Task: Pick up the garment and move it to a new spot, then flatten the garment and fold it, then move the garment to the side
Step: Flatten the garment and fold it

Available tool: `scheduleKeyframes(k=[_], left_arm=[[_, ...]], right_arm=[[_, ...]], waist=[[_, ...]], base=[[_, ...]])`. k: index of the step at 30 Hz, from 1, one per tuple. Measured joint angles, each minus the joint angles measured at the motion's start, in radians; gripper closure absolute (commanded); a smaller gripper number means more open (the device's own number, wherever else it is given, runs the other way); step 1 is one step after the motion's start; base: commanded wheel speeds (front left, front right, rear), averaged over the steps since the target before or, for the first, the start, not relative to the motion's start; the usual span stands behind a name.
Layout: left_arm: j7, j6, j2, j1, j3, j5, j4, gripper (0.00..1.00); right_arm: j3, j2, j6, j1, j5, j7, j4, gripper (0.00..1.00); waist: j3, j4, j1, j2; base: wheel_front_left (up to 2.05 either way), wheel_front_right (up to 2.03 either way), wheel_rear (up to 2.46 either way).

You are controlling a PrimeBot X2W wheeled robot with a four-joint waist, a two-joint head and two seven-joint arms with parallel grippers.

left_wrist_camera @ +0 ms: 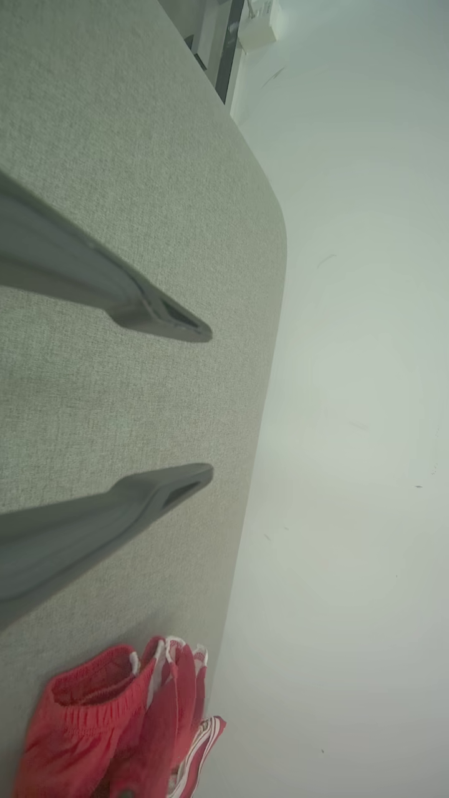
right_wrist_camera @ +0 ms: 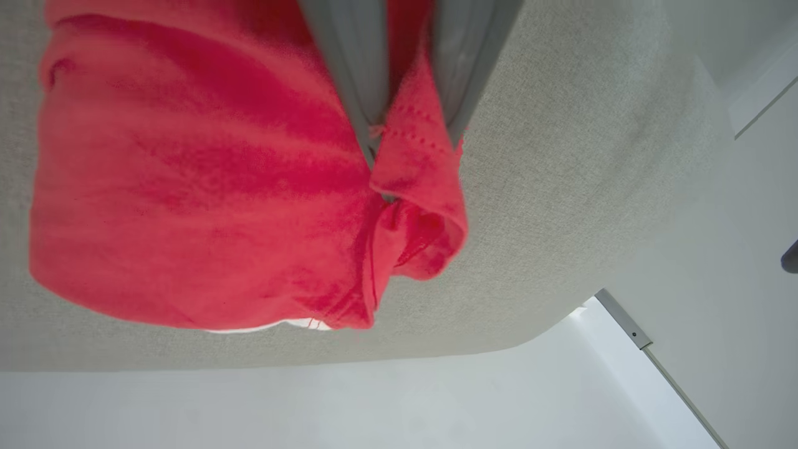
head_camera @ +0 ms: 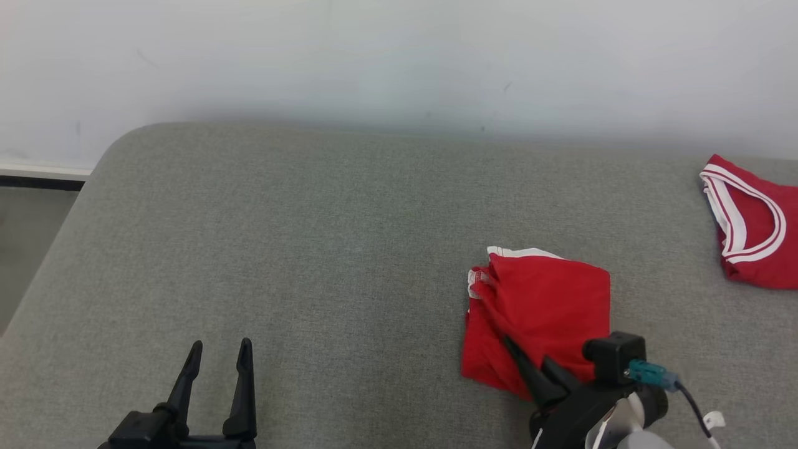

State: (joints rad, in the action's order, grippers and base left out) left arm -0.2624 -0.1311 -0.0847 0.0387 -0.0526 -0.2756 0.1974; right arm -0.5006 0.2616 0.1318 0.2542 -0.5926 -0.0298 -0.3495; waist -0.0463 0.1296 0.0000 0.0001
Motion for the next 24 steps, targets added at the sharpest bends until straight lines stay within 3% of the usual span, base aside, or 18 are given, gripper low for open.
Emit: scheduleKeyframes(k=[5, 6, 7, 8, 15, 23, 24], left_arm=[[0.0, 0.0, 0.005, 0.004, -0.003, -0.006, 0.006, 0.0], [0.0, 0.0, 0.006, 0.006, -0.004, -0.006, 0.008, 0.0], [0.0, 0.0, 0.007, 0.007, -0.006, -0.006, 0.01, 0.0], [0.0, 0.0, 0.007, 0.008, -0.006, -0.006, 0.011, 0.0], [0.0, 0.0, 0.006, 0.009, 0.003, -0.006, 0.01, 0.0], [0.0, 0.0, -0.002, 0.006, 0.012, -0.005, 0.005, 0.0], [0.0, 0.0, -0.002, 0.006, 0.012, -0.005, 0.004, 0.0]], right_arm=[[0.027, -0.05, 0.0, -0.041, 0.031, 0.025, -0.009, 1.0], [0.03, -0.054, 0.0, -0.045, 0.042, 0.026, -0.014, 0.91], [0.038, -0.058, 0.0, -0.049, 0.054, 0.015, -0.015, 0.54], [0.045, -0.063, 0.0, -0.05, 0.058, 0.008, -0.014, 0.0], [0.119, -0.049, 0.0, -0.04, 0.082, -0.075, 0.034, 0.0], [0.297, -0.003, 0.0, -0.032, 0.101, -0.153, 0.04, 0.0], [0.316, 0.001, 0.0, -0.034, 0.104, -0.156, 0.029, 0.32]], waist=[[-0.008, 0.012, 0.0, 0.0], [-0.009, 0.013, 0.0, 0.0], [-0.01, 0.014, 0.0, 0.0], [-0.011, 0.014, 0.0, 0.0], [-0.008, -0.001, 0.0, 0.0], [-0.001, -0.012, 0.0, 0.0], [0.0, -0.011, 0.0, 0.0]], base=[[0.0, 0.0, 0.0], [0.0, 0.0, 0.0], [0.0, 0.0, 0.0], [0.0, 0.0, 0.0], [0.0, 0.0, 0.0], [0.0, 0.0, 0.0], [0.0, 0.0, 0.0]])
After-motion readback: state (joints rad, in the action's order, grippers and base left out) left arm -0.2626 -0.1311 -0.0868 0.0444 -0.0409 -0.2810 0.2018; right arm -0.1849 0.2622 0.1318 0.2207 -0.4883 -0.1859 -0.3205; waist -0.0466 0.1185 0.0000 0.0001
